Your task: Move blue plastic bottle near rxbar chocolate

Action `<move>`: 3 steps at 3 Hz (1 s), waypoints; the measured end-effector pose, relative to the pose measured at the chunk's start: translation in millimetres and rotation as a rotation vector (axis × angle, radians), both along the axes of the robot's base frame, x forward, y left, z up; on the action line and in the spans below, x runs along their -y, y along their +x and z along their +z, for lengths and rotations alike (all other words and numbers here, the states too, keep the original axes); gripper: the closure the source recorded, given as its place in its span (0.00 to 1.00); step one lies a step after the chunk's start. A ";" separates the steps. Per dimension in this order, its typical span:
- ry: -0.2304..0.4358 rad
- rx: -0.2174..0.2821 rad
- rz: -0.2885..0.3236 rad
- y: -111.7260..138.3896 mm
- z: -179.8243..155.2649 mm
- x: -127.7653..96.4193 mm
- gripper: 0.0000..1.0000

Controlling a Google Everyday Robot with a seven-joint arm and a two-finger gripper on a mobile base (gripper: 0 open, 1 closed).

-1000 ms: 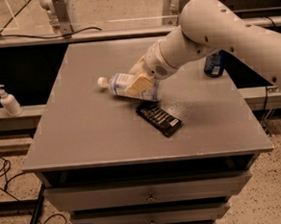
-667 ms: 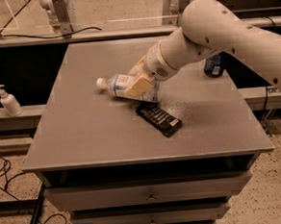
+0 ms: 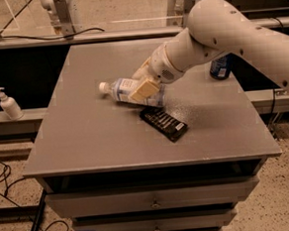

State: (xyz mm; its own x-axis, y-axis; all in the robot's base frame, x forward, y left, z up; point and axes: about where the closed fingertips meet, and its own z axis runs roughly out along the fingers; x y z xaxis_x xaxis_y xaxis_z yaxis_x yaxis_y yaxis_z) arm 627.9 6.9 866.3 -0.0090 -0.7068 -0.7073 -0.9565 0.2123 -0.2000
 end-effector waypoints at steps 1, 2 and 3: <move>-0.002 0.003 -0.006 -2.5 3.1 4.3 0.00; 0.004 0.023 -0.040 -4.2 17.1 16.6 0.00; 0.040 0.095 -0.134 -0.1 59.1 49.7 0.00</move>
Offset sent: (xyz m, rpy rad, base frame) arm -0.0056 -0.0379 0.0373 0.0118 -0.0513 -0.0929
